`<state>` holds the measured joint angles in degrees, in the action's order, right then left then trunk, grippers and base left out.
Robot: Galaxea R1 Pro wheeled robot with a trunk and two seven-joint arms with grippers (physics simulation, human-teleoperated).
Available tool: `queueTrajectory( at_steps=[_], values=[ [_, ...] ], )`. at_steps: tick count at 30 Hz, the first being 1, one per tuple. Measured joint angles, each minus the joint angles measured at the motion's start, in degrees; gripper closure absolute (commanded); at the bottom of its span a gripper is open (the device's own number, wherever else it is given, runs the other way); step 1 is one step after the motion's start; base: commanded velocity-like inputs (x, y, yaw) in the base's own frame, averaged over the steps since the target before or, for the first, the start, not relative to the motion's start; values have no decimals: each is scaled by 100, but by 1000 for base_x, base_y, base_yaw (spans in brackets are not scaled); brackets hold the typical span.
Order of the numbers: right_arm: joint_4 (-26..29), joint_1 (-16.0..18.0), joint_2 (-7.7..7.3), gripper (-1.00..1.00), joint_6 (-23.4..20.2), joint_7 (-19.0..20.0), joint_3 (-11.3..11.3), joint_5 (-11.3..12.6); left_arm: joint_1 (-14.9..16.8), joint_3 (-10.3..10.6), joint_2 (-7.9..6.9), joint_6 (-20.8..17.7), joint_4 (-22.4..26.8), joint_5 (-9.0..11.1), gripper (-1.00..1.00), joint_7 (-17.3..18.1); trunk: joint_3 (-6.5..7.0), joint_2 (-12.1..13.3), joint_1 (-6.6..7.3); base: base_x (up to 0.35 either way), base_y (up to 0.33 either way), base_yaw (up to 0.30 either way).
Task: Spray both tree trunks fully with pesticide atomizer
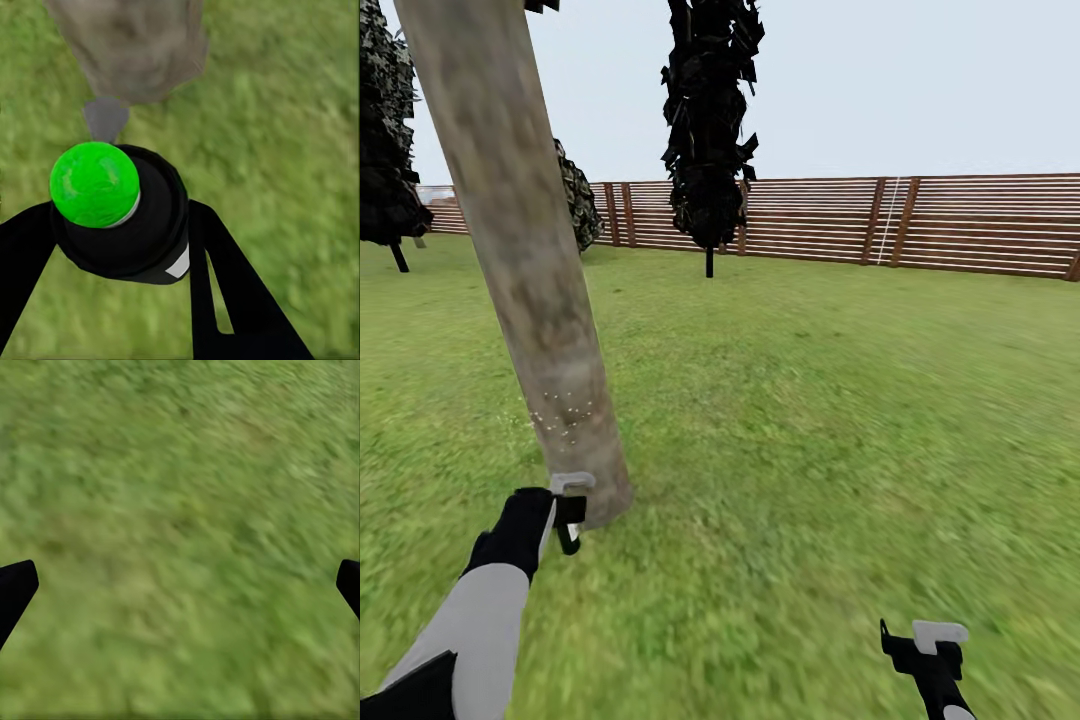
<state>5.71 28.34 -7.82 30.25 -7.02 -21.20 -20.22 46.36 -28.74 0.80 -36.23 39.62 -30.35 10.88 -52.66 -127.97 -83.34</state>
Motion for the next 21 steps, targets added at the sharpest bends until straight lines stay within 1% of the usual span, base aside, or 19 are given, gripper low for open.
queueTrajectory(
  at_steps=[2, 3, 4, 5, 7, 9, 11, 12, 13, 16, 17, 18, 19, 20, 21],
  values=[
    [0, 0, 0, -100, 0, 4, 0, 0, 0, -44, -31, 1, 13, -18, 100, 1, 0, 0, 0, 0, 0, 0],
    [0, 0, 0, -100, 0, 1, -1, 1, -5, -69, -242, -2, 34, -16, 100, -4, 0, 0, 0, 0, 0, 0],
    [0, 0, 0, -100, 0, 4, 2, -1, -5, -74, -469, 10, 23, -92, 100, 1, 0, 0, 0, 0, 0, 0],
    [0, 0, 0, -100, 0, 3, 0, 0, -7, -74, -556, 3, 14, -35, 100, 1, 0, 0, 0, 0, 0, 0],
    [0, 0, 2, -100, 0, 3, 0, 0, -10, -71, -667, 1, 5, -23, 100, 0, 0, 0, 0, 98, 8, 0],
    [0, 0, 3, -100, 0, 3, 0, 0, -61, -52, -650, 1, -5, 15, 100, 1, 0, 0, 3, 267, 62, 0],
    [0, 0, 1, -100, 0, 4, -1, 0, -87, -45, -566, 1, -6, 35, 100, 1, 0, 0, 3, 307, 84, 0],
    [0, 0, 2, -100, 0, 5, -1, 0, -94, -43, -509, 1, -6, 38, 100, 1, 0, 0, 3, 327, 95, 0],
    [0, 0, 0, -100, 0, 5, -1, 0, -102, -41, -366, -1, -7, 62, 100, 4, 0, 0, 3, 330, 97, 0],
    [0, 1, 0, -100, 0, 6, 0, 0, -105, -36, -207, 5, -6, 19, 100, 1, 0, 0, 2, 190, 51, 0],
    [0, 0, 2, -100, 0, 6, 0, 0, -109, -53, -212, 14, -6, -15, 100, 4, 0, 0, 1, 4, 1, 0],
    [0, 0, 2, -100, 0, 4, -1, 1, -291, -101, -471, 37, 24, 47, 100, 8, -1, 0, 0, 3, 1, 0],
    [0, 0, 2, -100, 0, 5, 2, -1, -318, -110, -654, 62, 58, -92, 100, 9, 0, 0, 0, 2, 0, 0],
    [0, 0, 3, -100, 0, 5, 0, 0, -332, -109, -657, 54, 58, -5, 100, 9, 0, 0, 0, 0, 0, 0],
    [0, 0, 4, -100, 0, 6, 1, 0, -341, -110, -688, 58, 38, -22, 100, 8, 0, 0, 0, 0, 0, 0]
  ],
)
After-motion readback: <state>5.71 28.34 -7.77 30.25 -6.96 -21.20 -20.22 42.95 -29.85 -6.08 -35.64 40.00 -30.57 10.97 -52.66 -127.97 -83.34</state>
